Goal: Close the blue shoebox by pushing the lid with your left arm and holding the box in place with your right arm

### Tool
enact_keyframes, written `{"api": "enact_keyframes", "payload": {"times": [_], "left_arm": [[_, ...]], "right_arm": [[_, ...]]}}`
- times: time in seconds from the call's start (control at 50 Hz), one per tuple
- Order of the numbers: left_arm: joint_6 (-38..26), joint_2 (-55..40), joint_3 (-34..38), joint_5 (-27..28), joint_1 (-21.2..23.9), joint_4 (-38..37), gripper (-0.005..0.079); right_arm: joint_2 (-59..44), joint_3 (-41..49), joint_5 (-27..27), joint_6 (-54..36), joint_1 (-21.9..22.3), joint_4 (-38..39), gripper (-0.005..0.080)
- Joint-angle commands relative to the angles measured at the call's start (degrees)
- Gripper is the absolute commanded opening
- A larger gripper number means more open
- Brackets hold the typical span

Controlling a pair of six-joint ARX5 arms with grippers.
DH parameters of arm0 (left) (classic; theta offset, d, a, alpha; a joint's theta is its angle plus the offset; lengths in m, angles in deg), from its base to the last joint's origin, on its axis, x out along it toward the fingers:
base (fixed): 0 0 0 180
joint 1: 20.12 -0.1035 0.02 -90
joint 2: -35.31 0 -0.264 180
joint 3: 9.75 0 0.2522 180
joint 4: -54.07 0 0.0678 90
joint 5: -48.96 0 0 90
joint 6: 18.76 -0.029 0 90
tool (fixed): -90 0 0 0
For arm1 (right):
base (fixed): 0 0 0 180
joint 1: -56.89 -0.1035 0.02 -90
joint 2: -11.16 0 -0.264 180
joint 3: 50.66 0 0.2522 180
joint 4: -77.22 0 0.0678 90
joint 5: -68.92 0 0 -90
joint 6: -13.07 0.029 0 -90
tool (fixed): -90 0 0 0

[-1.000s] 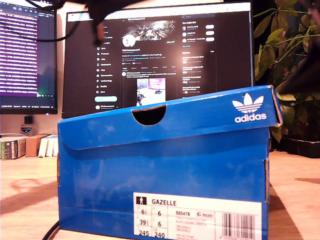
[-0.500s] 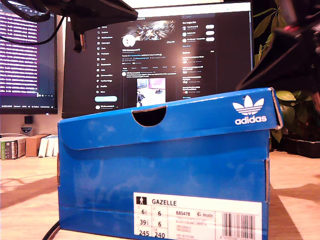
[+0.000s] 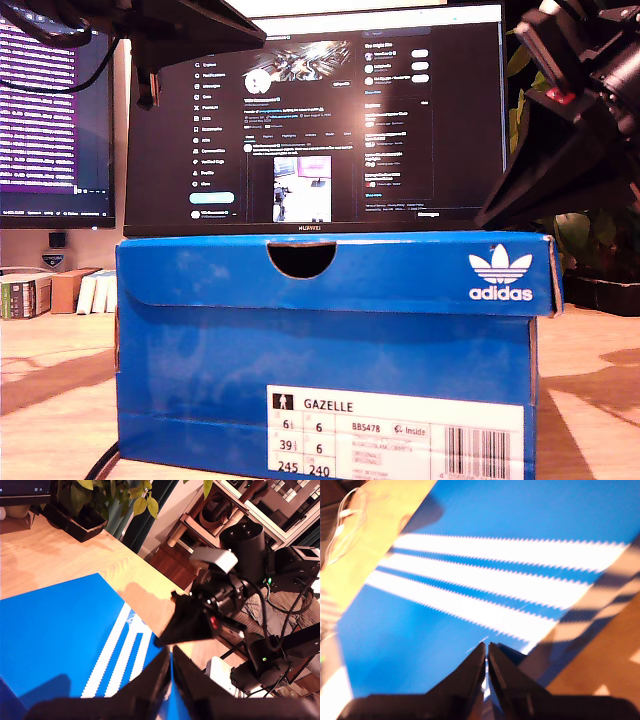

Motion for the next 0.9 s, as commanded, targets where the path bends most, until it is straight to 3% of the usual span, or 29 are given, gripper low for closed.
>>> {"api": "enact_keyframes", "payload": {"times": [0.0, 0.14, 0.3, 0.4, 0.88], "left_arm": [[0.0, 0.4, -0.7, 0.0, 0.0, 0.6, -0.0019], [-1.0, 0.5, -0.7, -4.0, -0.9, 0.2, -0.0019], [-4.9, 1.2, -0.7, -11.8, -2.8, -3.0, -0.0019], [-8.7, 1.7, -0.7, -14.6, -4.7, -6.1, -0.0018], [-13.6, 7.6, 0.8, -17.1, -14.2, -10.8, -0.0019]], "right_arm": [[-0.6, 0.8, 0.1, 0.5, 0.4, 0.1, -0.0011], [-0.6, 0.6, 1.1, 0.5, 0.4, 3.0, -0.0011], [-0.1, 0.6, 12.1, -1.1, 1.2, 7.3, -0.0011], [0.3, 0.6, 15.4, -2.7, 1.6, 8.9, -0.0011], [10.2, 0.6, 24.1, -6.7, 7.1, 9.2, -0.0011]]}}
